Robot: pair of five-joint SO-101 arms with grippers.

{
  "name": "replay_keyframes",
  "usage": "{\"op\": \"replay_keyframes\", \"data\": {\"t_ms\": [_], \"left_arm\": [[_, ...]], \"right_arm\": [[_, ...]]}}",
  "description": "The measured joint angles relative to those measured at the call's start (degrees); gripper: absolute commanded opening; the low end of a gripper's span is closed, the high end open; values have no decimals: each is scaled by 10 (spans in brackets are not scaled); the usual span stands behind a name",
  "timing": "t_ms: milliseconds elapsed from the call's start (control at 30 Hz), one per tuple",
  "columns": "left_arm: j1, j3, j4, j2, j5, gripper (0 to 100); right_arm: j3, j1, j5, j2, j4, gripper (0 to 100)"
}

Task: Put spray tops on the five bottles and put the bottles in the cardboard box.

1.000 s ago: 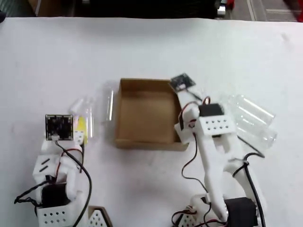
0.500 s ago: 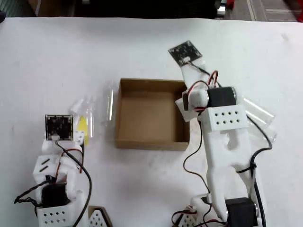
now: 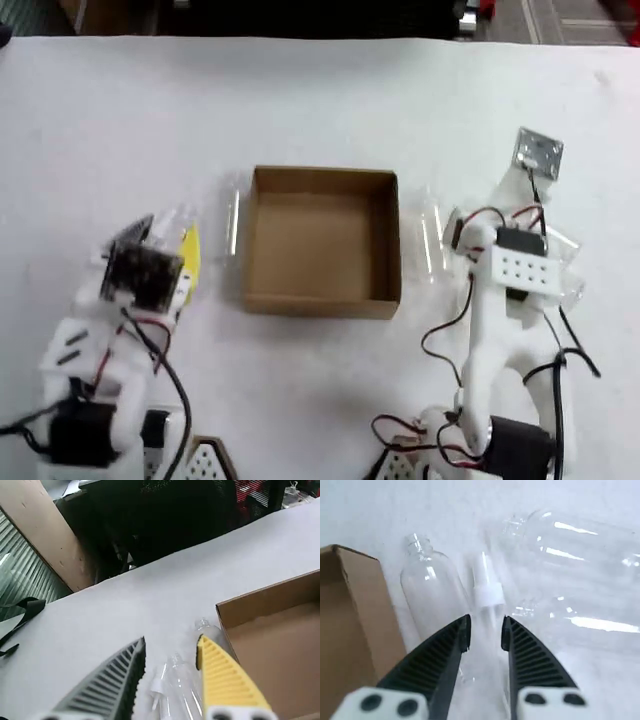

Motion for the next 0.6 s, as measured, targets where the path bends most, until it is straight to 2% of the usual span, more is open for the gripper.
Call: {"op": "replay_keyframes", "data": {"t_ms": [133, 267, 467, 600], "left_arm": [[7, -166, 41, 205, -2, 161], [10, -366, 131, 445, 47, 163], [39, -629, 265, 717, 121, 164], [56, -762, 287, 863, 128, 162]], "right_arm": [[40, -4, -4, 0, -67, 94], [45, -17, -4, 0, -79, 94], [45, -20, -4, 0, -81, 93], [45, -21, -4, 0, -81, 92]]}}
